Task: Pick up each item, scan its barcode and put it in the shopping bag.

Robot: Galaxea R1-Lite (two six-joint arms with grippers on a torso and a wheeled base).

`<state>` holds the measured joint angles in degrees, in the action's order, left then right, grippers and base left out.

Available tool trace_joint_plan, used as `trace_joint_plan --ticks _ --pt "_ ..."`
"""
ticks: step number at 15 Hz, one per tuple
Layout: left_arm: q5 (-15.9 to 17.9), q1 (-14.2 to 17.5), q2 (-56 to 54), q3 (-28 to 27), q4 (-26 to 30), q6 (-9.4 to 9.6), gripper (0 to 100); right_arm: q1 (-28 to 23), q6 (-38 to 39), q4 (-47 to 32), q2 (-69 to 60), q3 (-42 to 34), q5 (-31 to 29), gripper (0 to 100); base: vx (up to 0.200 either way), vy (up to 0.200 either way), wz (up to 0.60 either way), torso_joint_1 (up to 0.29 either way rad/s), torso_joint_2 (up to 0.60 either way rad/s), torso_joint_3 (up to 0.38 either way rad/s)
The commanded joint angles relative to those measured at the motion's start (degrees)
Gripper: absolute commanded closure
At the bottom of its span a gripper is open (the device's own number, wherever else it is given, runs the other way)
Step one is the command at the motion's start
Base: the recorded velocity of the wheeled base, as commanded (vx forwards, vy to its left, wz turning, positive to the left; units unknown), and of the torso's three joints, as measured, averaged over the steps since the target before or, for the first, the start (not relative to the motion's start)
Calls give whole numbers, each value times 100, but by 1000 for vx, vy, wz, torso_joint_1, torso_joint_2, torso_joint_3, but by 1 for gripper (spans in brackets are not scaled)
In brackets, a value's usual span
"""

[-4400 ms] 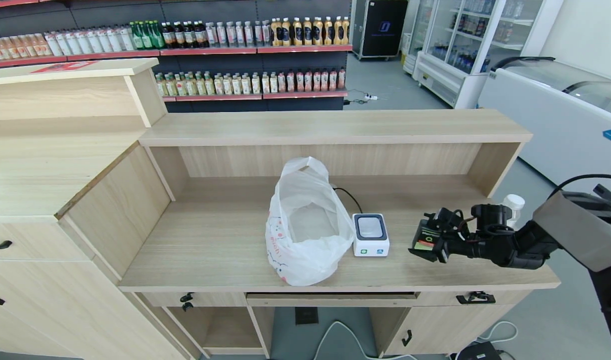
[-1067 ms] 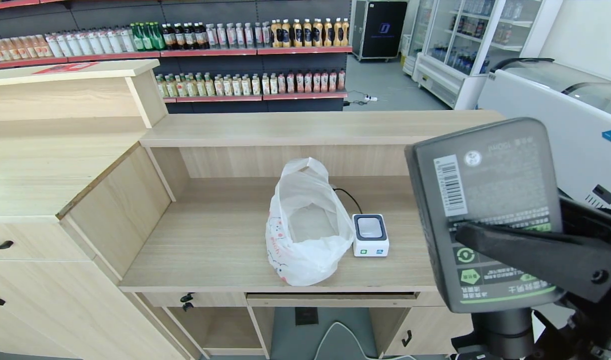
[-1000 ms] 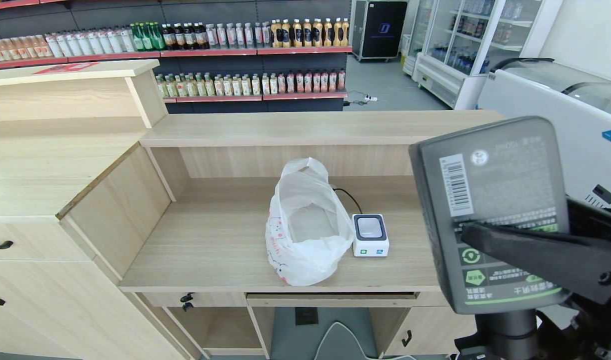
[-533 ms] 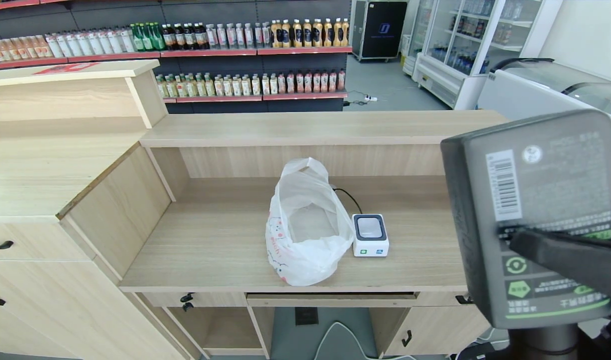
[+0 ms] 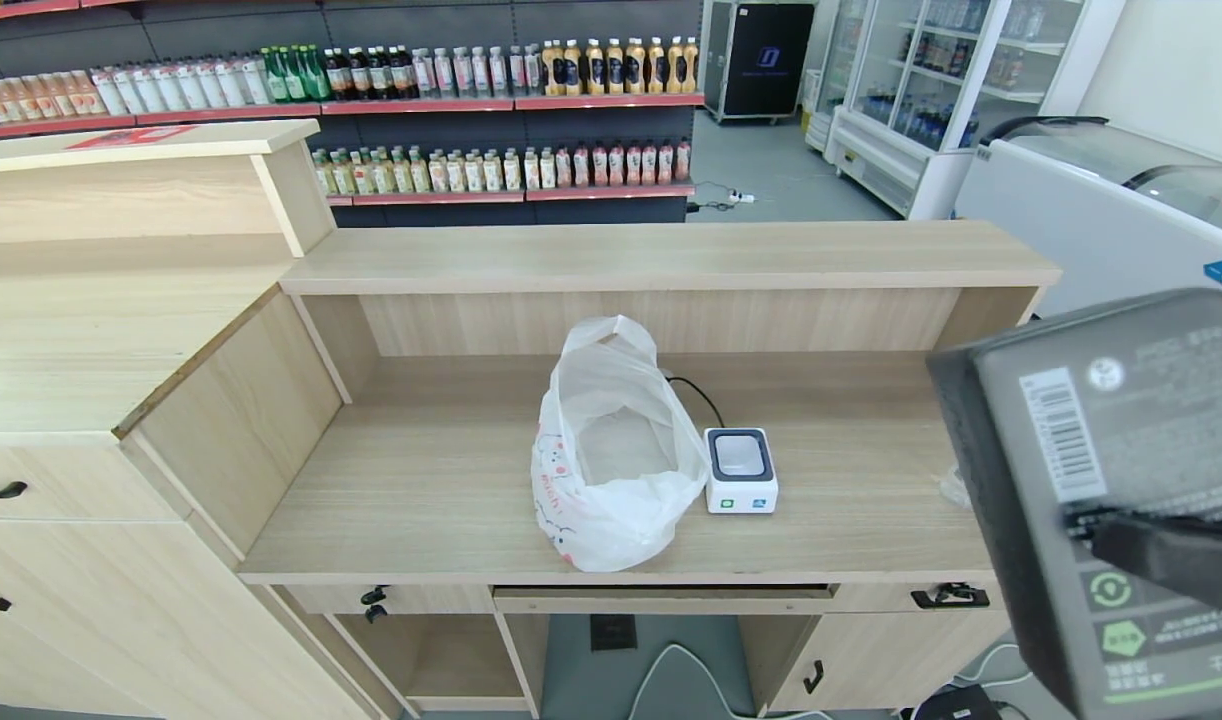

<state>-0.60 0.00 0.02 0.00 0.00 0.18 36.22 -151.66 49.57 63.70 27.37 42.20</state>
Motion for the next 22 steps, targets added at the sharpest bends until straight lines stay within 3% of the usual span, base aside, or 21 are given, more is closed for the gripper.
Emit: trace_joint_plan --ticks 1,14,18,19,20,21,22 --pt "-2 0 -2 0 0 -1 0 -27 -30 -175 -200 -12 7 100 0 0 0 0 0 0" --pt "-2 0 -2 0 0 -1 0 -10 14 -756 -402 -30 60 100 0 0 0 0 0 0" --pt "-2 0 -2 0 0 -1 0 -53 269 -756 -472 41 113 100 0 0 0 0 0 0" --pt "-2 0 -2 0 0 -1 0 -247 576 -738 -402 357 -46 100 0 0 0 0 0 0" --pt "-2 0 -2 0 0 -1 0 -853 1517 -826 -208 1043 -1135 100 0 0 0 0 0 0" --pt "-2 0 -2 0 0 -1 0 -1363 2870 -1107 -112 1227 -2410 100 0 0 0 0 0 0" --pt "-2 0 -2 0 0 -1 0 -1618 4672 -1423 -59 1245 -3508 100 0 0 0 0 0 0"
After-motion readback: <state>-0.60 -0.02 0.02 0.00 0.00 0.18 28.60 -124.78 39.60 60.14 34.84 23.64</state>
